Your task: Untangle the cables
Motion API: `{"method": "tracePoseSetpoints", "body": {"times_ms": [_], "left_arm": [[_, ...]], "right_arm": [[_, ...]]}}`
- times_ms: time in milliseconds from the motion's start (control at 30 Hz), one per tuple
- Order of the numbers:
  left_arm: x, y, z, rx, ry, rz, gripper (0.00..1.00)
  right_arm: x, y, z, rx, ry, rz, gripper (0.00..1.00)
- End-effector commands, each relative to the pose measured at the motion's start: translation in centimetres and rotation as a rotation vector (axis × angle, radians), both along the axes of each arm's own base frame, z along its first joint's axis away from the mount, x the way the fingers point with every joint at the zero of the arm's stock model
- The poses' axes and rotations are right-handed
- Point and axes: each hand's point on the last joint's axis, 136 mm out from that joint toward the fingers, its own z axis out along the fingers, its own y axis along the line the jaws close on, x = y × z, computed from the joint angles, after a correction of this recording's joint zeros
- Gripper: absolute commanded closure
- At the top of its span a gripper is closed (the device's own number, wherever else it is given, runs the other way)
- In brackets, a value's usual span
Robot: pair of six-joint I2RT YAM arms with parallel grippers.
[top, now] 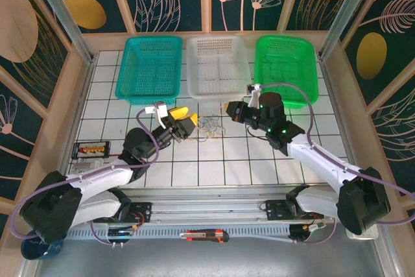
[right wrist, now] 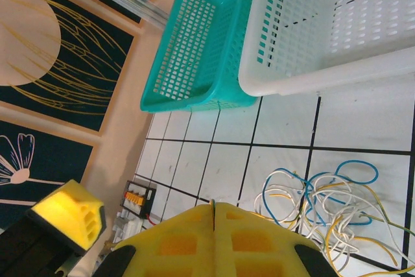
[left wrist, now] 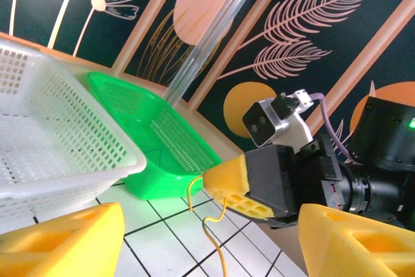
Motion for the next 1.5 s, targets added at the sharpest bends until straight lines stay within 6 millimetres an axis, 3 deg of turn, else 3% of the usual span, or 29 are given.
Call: {"method": "tracePoseSetpoints", "body": {"times_ms": [0, 233, 667, 833, 967, 1167, 1467], "left_arm": [[0.0, -0.5, 1.7, -0.044, -0.029, -0.023, 0.21], [0.7, -1.7, 0.5, 0.040, -0.040, -0.038, 0.14], [0.5, -6.6, -1.3, 0.118, -0.036, -0.280, 0.19], [-0.1, -8.1, -2.4, 0.111, 0.004, -0.396, 0.41], [-0.6, -8.6, -3.8, 0.101, 0.052, -0.454, 0.66], [-1.2, -8.8, -5.3, 0.066, 0.111, -0.496, 0.97], [-2.1, -9.9, -6.1, 0.029, 0.144, -0.538, 1.00]], "right_arm": [[0.3, -0.3, 0.3, 0.001, -0.020, -0.017, 1.00], [0.4, 0.2, 0.8, 0.007, -0.034, 0.006, 1.00], [-0.3, 1.6, 1.9, 0.003, -0.071, 0.056, 1.00], [0.0, 1.7, 2.5, 0.005, -0.085, 0.048, 1.00], [0.5, 1.6, 3.5, 0.012, -0.105, 0.026, 1.00], [1.5, 1.6, 6.3, 0.070, -0.173, -0.013, 1.00], [1.3, 1.5, 10.9, 0.289, -0.330, -0.025, 1.00]]}}
